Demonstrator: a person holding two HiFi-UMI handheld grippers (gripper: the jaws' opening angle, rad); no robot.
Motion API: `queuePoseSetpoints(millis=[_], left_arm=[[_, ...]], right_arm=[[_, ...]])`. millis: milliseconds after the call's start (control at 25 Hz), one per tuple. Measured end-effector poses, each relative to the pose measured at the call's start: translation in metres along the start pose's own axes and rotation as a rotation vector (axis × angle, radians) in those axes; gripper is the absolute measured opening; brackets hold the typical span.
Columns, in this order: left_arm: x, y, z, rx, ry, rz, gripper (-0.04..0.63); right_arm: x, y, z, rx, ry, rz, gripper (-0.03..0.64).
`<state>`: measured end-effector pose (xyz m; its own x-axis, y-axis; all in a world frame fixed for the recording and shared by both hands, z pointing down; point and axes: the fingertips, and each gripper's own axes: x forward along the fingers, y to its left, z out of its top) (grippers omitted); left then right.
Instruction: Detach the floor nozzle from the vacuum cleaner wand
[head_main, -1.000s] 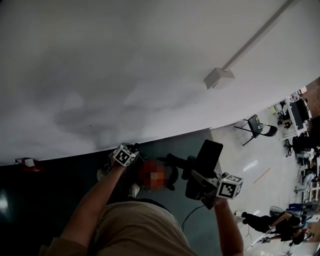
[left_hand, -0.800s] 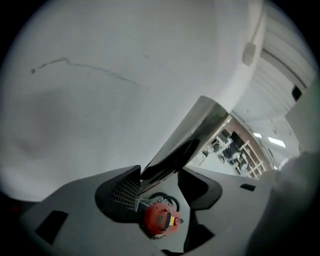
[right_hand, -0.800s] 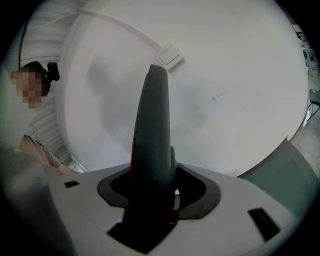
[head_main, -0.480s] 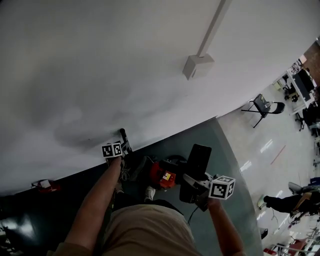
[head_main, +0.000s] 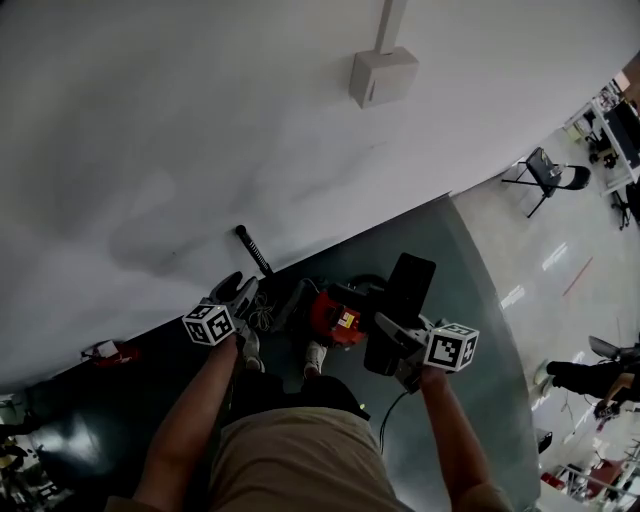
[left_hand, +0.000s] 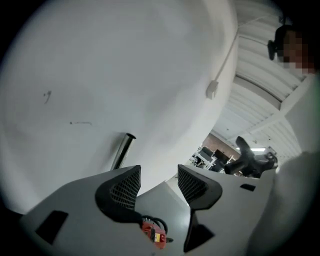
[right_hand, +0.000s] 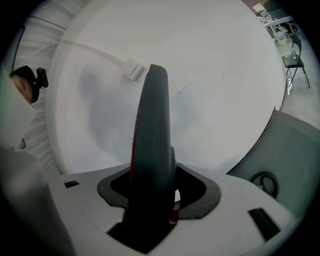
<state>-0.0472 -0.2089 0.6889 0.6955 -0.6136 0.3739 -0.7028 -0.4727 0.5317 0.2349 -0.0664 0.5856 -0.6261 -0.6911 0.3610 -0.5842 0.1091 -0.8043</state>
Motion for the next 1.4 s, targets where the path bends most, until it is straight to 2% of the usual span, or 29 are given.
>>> queuePoseSetpoints(millis=[120, 360, 480, 600, 800, 960, 1120, 1280, 1400], left_arm=[[-0.043, -0.025, 0.005, 0.000, -0.084, -0.047, 0.224], [-0.119, -0.033, -0.012, -0.057, -0.180, -0.049, 0.224], [-0.159, -0.046, -0.014, -0.008, -0.190, -0.031, 0.202], [-0.194, -0.063, -0.002, 0.015, -0.258, -0.044, 0.183], [-0.288, -0.095, -0.013, 0.014, -0.362, -0.061, 0.183], [-0.344, -0.118, -0.045, 0.013, -0.369, -0.048, 0.183], [-0.393, -0.147, -0.093, 0.058, -0.356, -0.020, 0.183], [-0.426, -0.163, -0.140, 0.060, -0.321, 0.002, 0.183], [-0.433, -0.164, -0.166, 0.047, -0.268, 0.013, 0.183]], right_arm=[[0.007, -0.004, -0.002, -0.025, 0.001, 0.001, 0.227], [0.006, 0.017, -0.014, -0.046, -0.027, 0.021, 0.227], [-0.004, 0.038, -0.030, -0.022, -0.047, 0.032, 0.227], [-0.011, 0.052, -0.041, -0.005, -0.057, 0.025, 0.227], [-0.036, 0.090, -0.087, -0.073, -0.036, 0.018, 0.227], [-0.058, 0.107, -0.125, -0.112, 0.003, 0.014, 0.227], [-0.074, 0.112, -0.180, -0.133, 0.079, 0.034, 0.227], [-0.081, 0.110, -0.228, -0.127, 0.140, 0.068, 0.227], [-0.069, 0.111, -0.244, -0.129, 0.159, 0.096, 0.227]])
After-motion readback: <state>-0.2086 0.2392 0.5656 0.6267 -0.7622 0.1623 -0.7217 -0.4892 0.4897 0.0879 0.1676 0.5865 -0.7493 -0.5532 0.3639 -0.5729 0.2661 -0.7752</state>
